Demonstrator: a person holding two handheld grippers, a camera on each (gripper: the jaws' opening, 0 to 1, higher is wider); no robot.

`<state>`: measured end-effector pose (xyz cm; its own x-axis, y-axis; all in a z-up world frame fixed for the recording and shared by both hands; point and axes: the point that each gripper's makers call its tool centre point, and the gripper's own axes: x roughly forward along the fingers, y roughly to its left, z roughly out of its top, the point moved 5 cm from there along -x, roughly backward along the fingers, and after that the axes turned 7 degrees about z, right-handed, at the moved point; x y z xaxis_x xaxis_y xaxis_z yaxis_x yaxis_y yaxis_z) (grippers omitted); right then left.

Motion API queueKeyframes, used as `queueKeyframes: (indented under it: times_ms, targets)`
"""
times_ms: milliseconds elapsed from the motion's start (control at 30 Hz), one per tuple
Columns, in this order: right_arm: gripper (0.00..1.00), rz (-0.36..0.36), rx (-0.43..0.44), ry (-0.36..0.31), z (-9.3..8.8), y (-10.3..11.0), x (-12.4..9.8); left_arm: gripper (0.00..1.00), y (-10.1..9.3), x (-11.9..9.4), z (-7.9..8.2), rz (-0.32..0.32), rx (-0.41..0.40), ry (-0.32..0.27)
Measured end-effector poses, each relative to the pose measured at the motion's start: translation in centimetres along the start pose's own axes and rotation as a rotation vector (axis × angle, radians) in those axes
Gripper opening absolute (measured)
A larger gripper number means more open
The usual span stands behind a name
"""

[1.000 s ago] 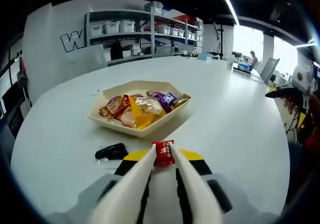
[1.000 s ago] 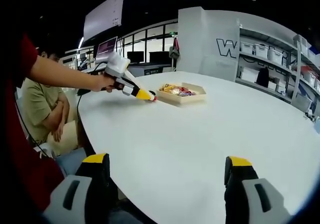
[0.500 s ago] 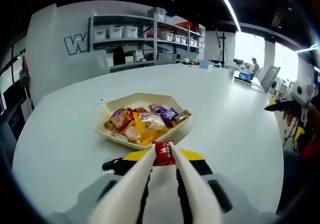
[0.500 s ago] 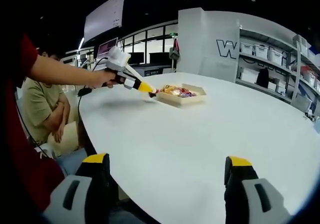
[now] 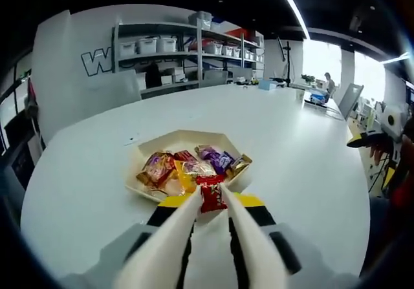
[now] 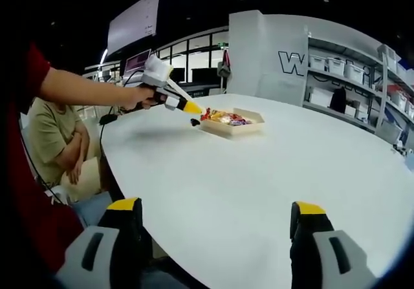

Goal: Place the target food into the container with the food tongs after gripping and lifting it, then release it inside without dropping or visibly crushing the food.

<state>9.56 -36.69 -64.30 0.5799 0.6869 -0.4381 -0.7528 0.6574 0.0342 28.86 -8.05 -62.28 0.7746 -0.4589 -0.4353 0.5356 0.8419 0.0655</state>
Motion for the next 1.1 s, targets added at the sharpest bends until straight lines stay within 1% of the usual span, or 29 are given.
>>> queueKeyframes:
  times_ms: [67, 200, 400, 500, 567, 600, 667, 933, 1100]
  targets:
    - [0.94, -0.001, 0.002, 0.001, 0.0, -0.1, -0.1, 0.19, -0.1, -0.2, 0.4, 0.004, 0.004, -0.004]
    - [0.94, -0.005, 0.004, 0.005, -0.1, -0.3, -0.1, 0.20, -0.2, 0.0, 1.2, 0.011, 0.008, -0.012]
    - [0.93, -0.008, 0.007, 0.003, 0.0, -0.5, -0.3, 0.20, -0.5, 0.6, 1.2, 0.008, 0.008, 0.001]
    - [0.93, -0.010, 0.009, 0.006, -0.1, -0.6, -0.3, 0.21, -1.3, 0.6, 0.9, -0.007, 0.017, 0.009]
    - [0.93, -0.008, 0.010, 0.008, -0.2, -0.6, -0.3, 0.22, -1.8, 0.5, 0.5, -0.028, 0.027, 0.020]
    - [0.93, -0.006, 0.010, 0.010, -0.2, -0.6, -0.2, 0.22, -1.8, 0.6, 0.2, -0.032, 0.033, 0.020]
    - [0.93, -0.003, 0.011, 0.010, -0.2, -0.5, -0.2, 0.22, -2.4, 0.5, -0.2, -0.040, 0.047, 0.027]
    - [0.93, 0.002, 0.014, 0.006, -0.2, -0.3, -0.1, 0.22, -1.9, 0.6, -0.9, -0.058, 0.033, 0.045]
    - [0.93, -0.003, 0.016, 0.006, -0.3, -0.4, -0.2, 0.23, -2.2, 0.9, -1.5, -0.074, 0.032, 0.055]
